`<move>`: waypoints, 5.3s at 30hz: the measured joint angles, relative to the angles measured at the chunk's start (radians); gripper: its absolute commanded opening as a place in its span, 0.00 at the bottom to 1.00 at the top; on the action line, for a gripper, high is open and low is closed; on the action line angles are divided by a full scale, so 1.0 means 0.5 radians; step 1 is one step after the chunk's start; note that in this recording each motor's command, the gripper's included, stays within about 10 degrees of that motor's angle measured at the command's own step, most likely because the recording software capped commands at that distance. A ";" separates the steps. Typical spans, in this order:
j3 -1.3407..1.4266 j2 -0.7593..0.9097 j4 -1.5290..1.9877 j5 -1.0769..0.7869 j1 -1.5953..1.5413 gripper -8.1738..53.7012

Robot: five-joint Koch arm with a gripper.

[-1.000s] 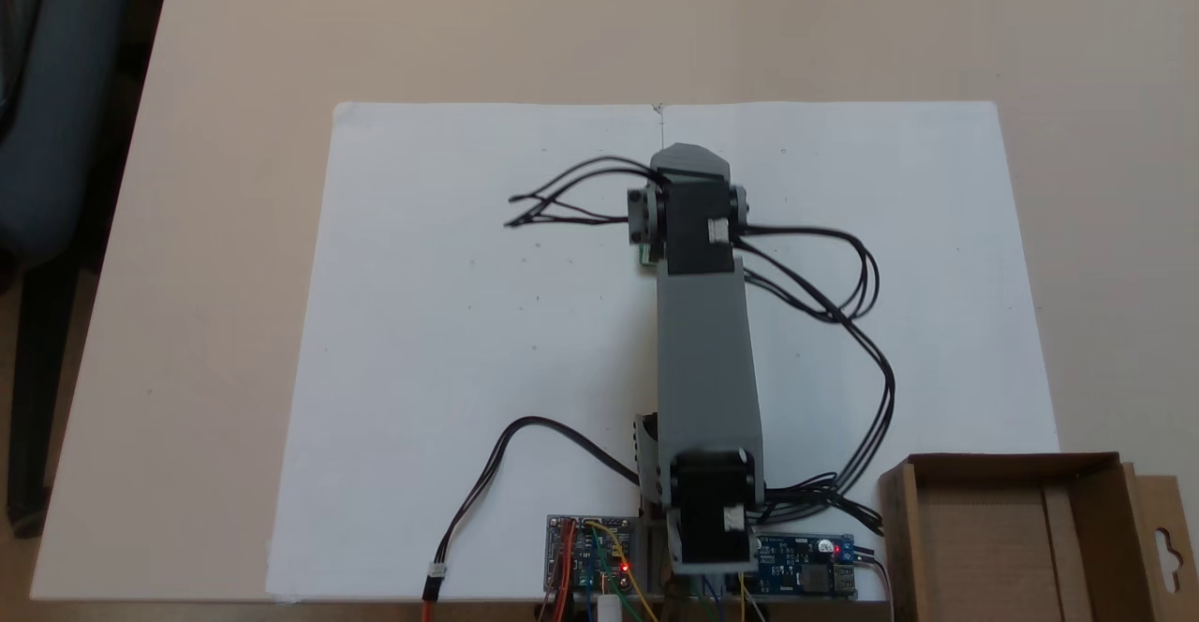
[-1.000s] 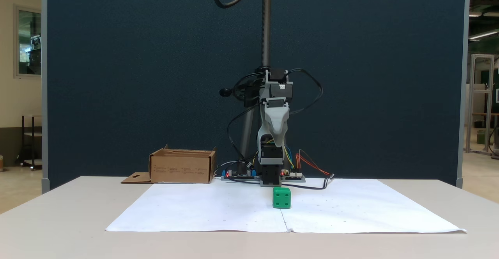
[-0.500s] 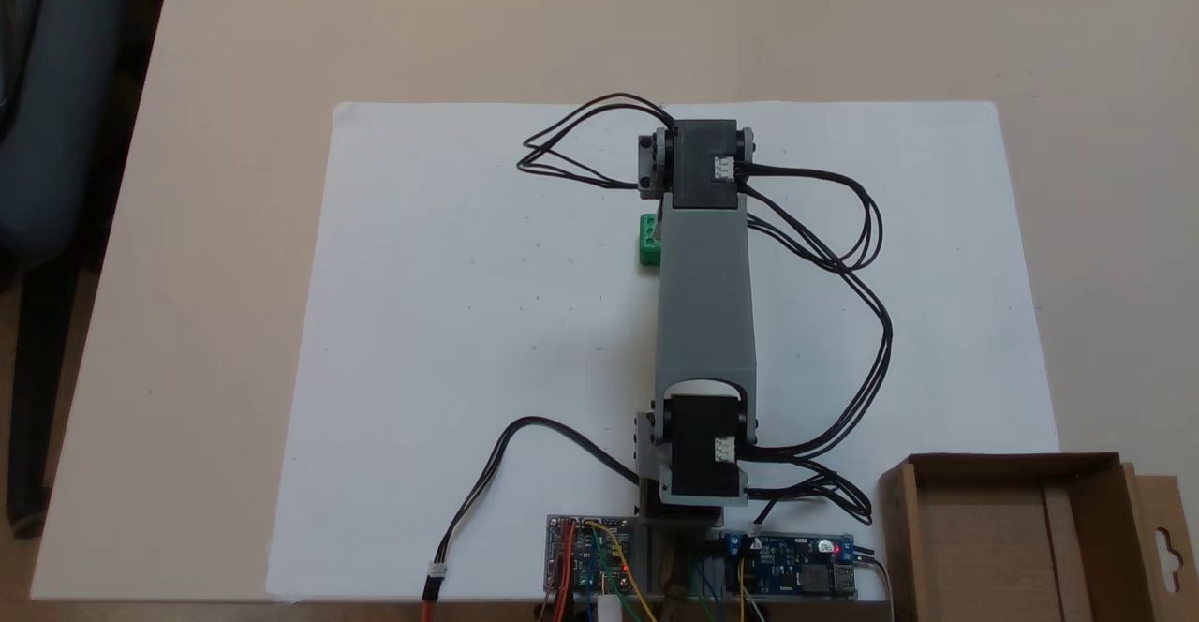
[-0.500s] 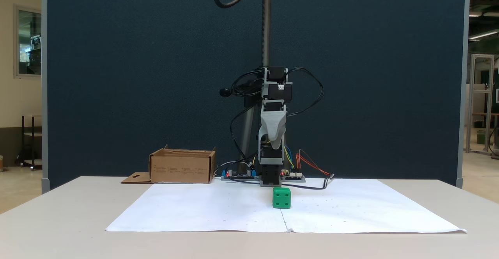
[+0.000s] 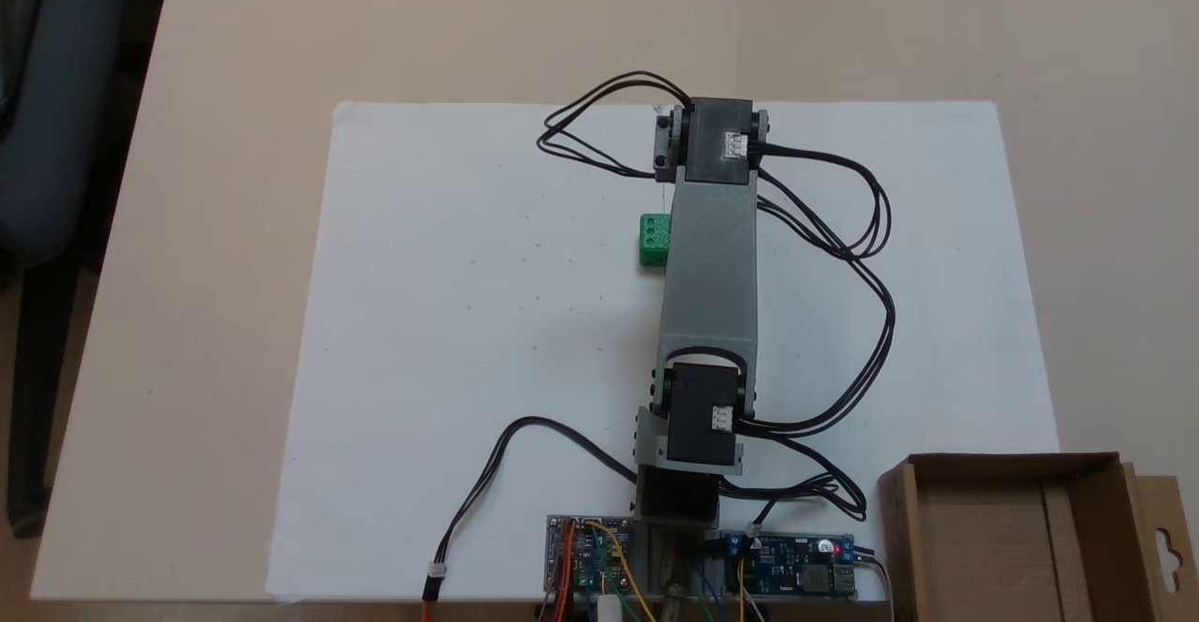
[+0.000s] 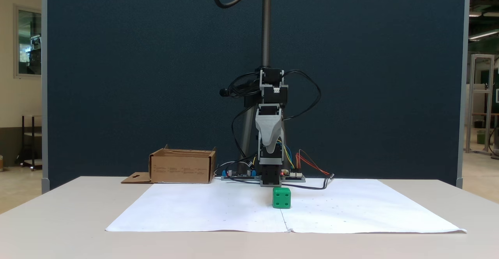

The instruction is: Grasp a green dice and put it in the bin.

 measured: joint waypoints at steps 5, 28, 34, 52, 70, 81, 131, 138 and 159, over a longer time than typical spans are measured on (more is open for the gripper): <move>0.003 0.006 0.018 -0.006 -0.080 0.89; 0.224 0.031 0.025 -0.009 -0.233 0.89; 0.224 0.031 0.028 -0.009 -0.230 0.88; 0.307 -0.067 -0.067 -0.009 -0.129 0.86; 0.537 -0.255 -0.512 -0.003 -0.160 0.85; 0.574 -0.377 -0.546 0.000 -0.209 0.84; 0.678 -0.699 -0.902 0.080 -0.212 0.79; 0.678 -0.699 -0.902 0.080 -0.221 0.68; 0.678 -0.730 -0.988 0.080 -0.267 0.32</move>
